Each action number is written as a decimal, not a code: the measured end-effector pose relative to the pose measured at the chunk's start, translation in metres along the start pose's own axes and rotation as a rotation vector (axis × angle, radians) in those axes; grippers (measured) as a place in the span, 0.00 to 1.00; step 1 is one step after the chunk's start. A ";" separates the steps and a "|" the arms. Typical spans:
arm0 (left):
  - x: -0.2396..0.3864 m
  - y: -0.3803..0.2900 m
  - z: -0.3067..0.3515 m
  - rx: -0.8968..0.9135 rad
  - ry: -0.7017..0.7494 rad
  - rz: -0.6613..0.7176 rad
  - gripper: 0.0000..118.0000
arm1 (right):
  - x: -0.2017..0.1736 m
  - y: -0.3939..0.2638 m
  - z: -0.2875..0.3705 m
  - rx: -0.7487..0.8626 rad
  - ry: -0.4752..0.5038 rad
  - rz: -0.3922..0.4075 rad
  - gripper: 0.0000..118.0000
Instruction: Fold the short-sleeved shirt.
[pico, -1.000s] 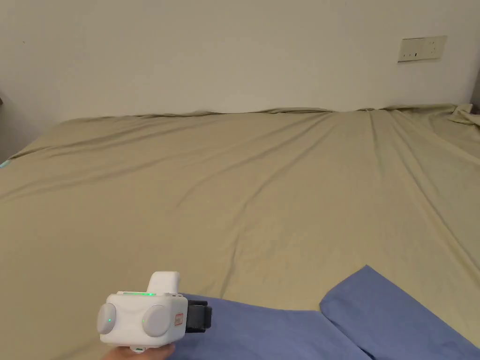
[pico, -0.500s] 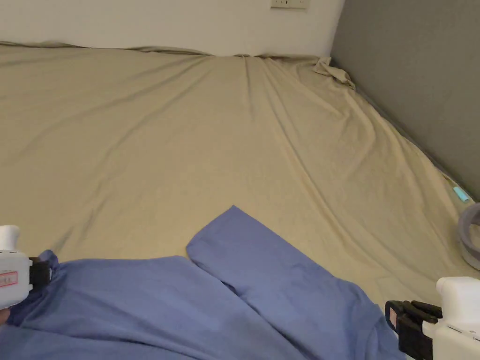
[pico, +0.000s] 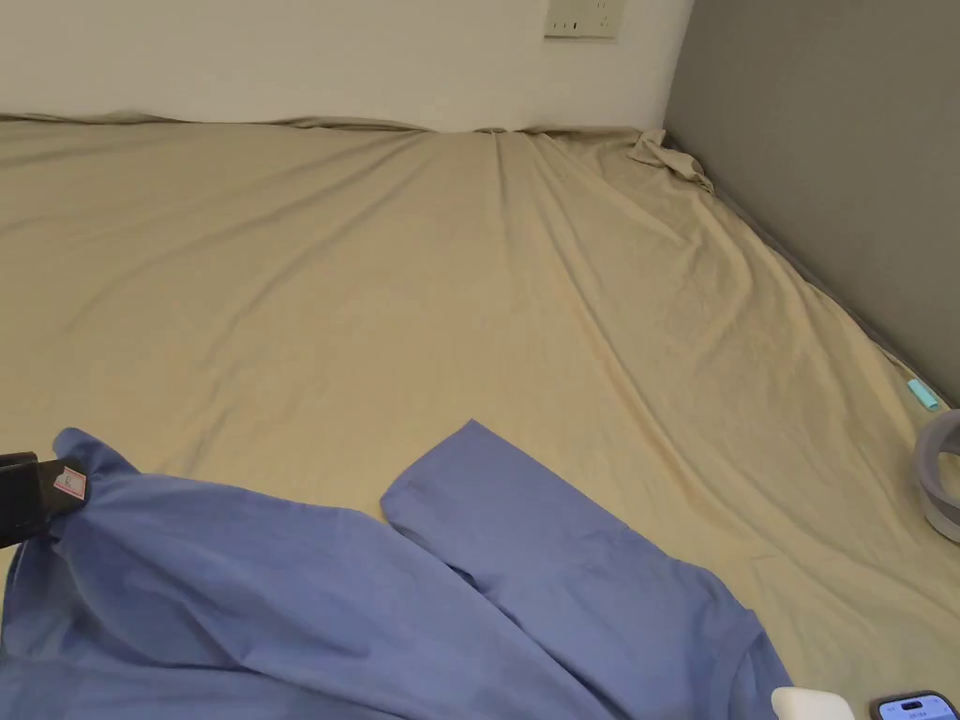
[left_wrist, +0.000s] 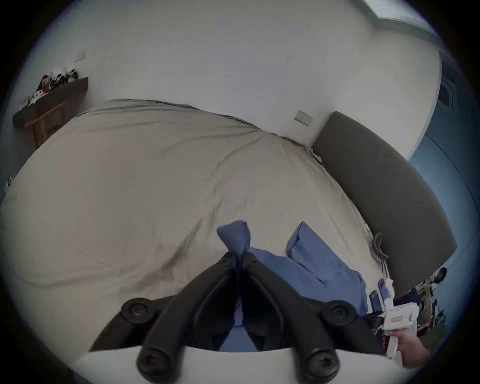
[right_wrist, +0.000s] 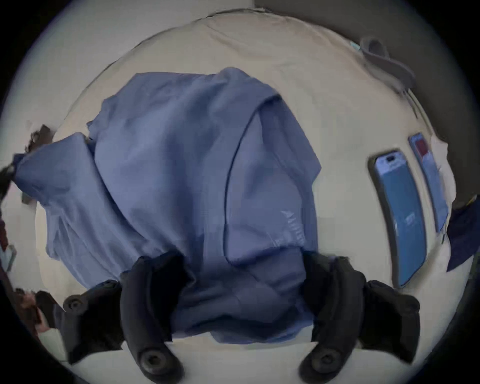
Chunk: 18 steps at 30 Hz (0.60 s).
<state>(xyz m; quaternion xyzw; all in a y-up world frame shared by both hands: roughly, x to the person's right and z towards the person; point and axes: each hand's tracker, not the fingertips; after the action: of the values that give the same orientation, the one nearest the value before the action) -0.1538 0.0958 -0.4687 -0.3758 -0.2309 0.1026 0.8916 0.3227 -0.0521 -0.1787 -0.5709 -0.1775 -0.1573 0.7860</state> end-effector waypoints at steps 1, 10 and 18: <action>-0.004 0.000 0.003 0.004 -0.018 0.034 0.01 | 0.000 0.001 0.010 0.042 0.060 0.047 0.15; -0.017 0.015 0.071 0.296 -0.198 0.376 0.01 | -0.015 0.060 0.143 0.469 0.279 0.108 0.12; -0.036 0.118 0.175 0.708 -0.226 0.464 0.01 | -0.033 0.184 0.285 0.843 0.157 0.200 0.12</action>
<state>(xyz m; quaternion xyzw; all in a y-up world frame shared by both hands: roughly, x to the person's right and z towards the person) -0.2719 0.2746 -0.4585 -0.0754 -0.1872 0.4133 0.8879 0.3480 0.2756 -0.2668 -0.2007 -0.1097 -0.0374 0.9728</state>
